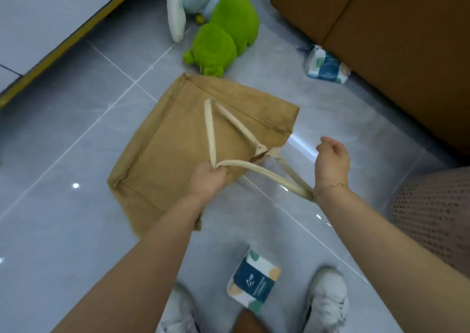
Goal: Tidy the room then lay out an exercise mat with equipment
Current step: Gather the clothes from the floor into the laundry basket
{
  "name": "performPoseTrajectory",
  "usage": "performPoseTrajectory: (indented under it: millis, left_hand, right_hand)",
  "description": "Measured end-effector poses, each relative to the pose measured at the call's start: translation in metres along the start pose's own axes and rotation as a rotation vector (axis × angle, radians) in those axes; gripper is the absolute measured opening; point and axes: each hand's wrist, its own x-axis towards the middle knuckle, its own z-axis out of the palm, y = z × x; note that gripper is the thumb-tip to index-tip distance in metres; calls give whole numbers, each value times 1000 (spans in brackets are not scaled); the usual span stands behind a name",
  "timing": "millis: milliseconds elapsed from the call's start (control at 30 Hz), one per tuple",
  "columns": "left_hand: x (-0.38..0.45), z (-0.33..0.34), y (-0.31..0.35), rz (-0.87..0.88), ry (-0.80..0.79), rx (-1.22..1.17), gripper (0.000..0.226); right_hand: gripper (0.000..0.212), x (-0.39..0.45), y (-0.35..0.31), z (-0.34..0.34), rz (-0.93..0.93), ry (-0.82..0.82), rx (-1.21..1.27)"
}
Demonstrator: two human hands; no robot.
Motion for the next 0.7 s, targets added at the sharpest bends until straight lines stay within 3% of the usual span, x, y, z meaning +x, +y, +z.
performPoseTrajectory:
  millis: [67,167,267,333,400,567,633,700]
  left_hand:
    - [-39,-19,15,50,35,27,41]
    - [-89,-50,38,54,87,-64,39]
    - [-145,-92,70,11,4,-213,28]
    - [-183,-116,93,-64,-117,-316,39]
    - [-222,-128,114,-133,-267,-388,42]
    - [-302,-110,151,-210,-500,-415,45]
    - [-328,-93,157,-191,-577,-388,44]
    - [-349,-72,161,-159,-664,-376,41]
  right_hand:
    - [26,-39,-13,-32,48,54,37]
    - [28,-92,-33,-73,190,14,39]
    - [31,-151,-68,-109,346,-285,3]
    - [33,-187,-94,-127,397,-484,-26]
    - [34,-212,-118,-142,435,-584,-40]
    - [118,-221,-160,-176,656,-606,97]
    - [126,-218,-175,-195,687,-622,116]
    - [120,-216,-186,-218,665,-647,104]
